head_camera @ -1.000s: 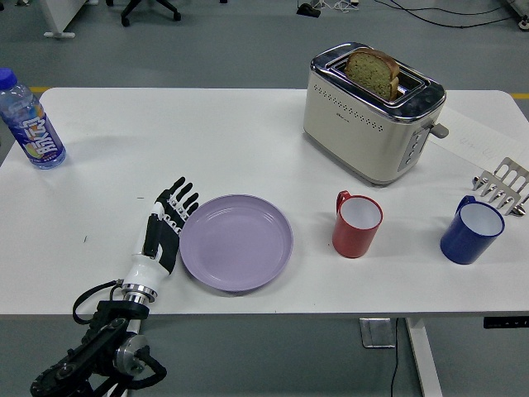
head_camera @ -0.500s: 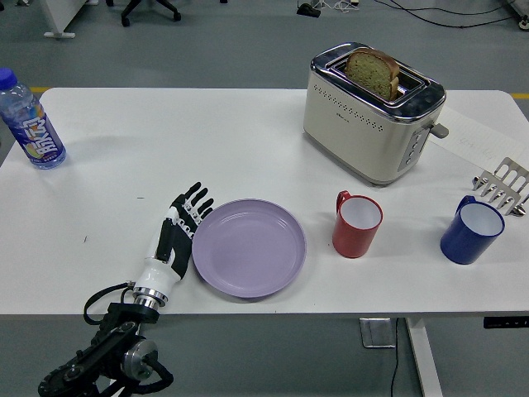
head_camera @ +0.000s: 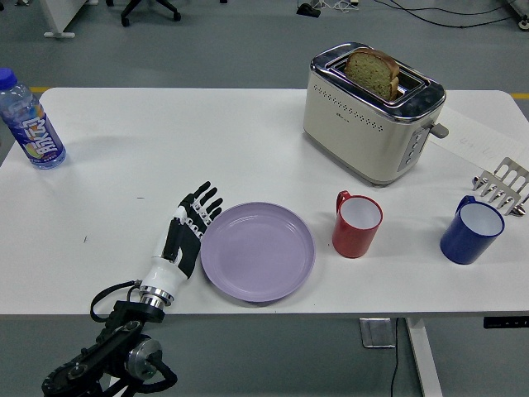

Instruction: Push plate across desktop

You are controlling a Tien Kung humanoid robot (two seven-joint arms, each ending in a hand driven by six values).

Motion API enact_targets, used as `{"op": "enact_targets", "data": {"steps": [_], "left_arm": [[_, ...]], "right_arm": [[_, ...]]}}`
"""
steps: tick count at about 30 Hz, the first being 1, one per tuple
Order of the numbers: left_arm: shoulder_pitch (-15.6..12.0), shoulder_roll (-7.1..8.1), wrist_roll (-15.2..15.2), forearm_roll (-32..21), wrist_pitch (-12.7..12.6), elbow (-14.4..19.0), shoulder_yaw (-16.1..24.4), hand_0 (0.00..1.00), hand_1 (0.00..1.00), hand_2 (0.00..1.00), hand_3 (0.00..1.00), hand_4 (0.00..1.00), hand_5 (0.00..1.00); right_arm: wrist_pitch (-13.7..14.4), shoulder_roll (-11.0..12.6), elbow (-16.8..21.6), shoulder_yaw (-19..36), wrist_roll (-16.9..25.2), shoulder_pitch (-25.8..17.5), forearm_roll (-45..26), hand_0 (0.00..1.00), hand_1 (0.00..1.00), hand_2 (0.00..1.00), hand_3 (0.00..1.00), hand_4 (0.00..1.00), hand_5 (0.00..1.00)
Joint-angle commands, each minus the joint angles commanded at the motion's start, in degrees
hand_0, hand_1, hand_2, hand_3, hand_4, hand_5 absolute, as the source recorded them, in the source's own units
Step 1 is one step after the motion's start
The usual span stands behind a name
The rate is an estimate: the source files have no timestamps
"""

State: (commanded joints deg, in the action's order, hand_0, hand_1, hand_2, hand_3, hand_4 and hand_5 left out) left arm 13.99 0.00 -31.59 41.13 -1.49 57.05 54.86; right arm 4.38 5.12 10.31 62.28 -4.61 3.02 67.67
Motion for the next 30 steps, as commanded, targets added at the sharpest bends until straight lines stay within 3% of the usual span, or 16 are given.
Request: {"op": "enact_targets", "data": {"steps": [10,15,20,21,27,30], "left_arm": [[-0.4,0.15,0.3,2.2,-1.0,0.4,6.1,0.886,0.898,0.933,0.899,0.479,0.998],[-1.4,2.2,1.8,4.1,-0.8,1.0,11.0,0.854,0.869,0.898,0.882,0.476,0.998],[-3.8,6.17,5.1,6.9,0.2,1.9,18.5,0.854,0.869,0.898,0.882,0.476,0.998],[-4.2,6.87,5.7,7.7,0.3,2.2,20.3,0.821,0.833,0.838,0.798,0.477,0.998],[-6.5,10.6,8.3,9.4,1.6,4.1,27.8,0.823,0.832,0.838,0.796,0.48,0.998],[-7.5,11.66,9.0,9.2,2.3,4.5,30.9,0.823,0.832,0.838,0.796,0.48,0.998]], "right_arm": [[0.0,0.0,0.0,-0.1,0.0,0.3,-0.2,0.601,0.545,0.65,0.615,0.146,0.354],[0.0,0.0,0.0,0.0,0.1,0.5,-0.2,0.6,0.543,0.649,0.615,0.145,0.355],[0.0,0.0,0.0,0.2,0.1,0.5,-0.1,0.6,0.543,0.649,0.615,0.145,0.355],[0.0,0.0,0.0,0.2,0.1,0.5,-0.1,0.6,0.544,0.649,0.615,0.145,0.355],[0.0,0.0,0.0,0.3,0.1,0.6,-0.1,0.601,0.544,0.649,0.614,0.144,0.355],[0.0,0.0,0.0,0.4,0.1,0.5,0.0,0.601,0.544,0.649,0.614,0.144,0.355]]}}
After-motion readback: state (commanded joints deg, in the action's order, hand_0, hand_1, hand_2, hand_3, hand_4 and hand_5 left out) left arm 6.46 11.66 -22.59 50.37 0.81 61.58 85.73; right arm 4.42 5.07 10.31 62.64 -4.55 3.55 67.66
